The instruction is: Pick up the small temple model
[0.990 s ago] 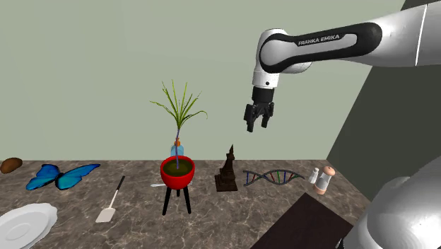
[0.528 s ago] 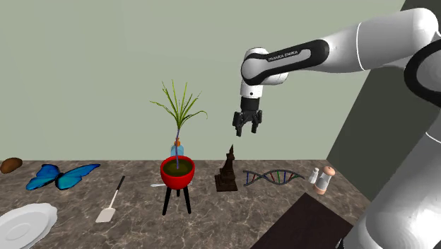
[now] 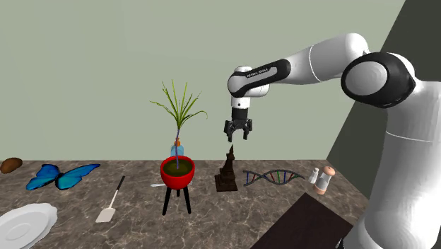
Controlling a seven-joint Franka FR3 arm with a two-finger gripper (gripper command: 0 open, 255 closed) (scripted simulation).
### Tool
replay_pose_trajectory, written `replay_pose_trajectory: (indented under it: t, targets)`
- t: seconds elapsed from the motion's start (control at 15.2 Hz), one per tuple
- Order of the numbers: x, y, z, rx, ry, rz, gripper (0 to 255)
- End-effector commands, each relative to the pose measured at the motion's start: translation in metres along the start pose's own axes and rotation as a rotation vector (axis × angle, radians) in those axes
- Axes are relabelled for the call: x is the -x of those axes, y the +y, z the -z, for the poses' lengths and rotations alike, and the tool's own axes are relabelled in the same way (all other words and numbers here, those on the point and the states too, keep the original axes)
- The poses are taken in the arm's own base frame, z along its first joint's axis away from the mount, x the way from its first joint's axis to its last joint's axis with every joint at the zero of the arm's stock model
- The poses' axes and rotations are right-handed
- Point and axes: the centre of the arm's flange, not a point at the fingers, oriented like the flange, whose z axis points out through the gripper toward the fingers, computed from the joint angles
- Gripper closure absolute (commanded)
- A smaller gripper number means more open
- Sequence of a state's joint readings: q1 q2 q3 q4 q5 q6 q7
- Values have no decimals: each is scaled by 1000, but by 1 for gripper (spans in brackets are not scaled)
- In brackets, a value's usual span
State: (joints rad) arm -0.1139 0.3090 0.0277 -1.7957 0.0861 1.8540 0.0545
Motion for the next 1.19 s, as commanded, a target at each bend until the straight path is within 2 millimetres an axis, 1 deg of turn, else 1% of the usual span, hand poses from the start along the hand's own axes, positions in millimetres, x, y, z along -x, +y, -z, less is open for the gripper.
replay_pose_trajectory:
  t: [0.0,0.4,0.66,1.12]
  targets:
    - [-24,7,-17,-5,-15,-27,0]
    - [-90,33,-64,-20,-61,-106,0]
    - [-130,53,-96,-30,-91,-157,0]
    - [-140,55,-132,-30,-91,-157,0]
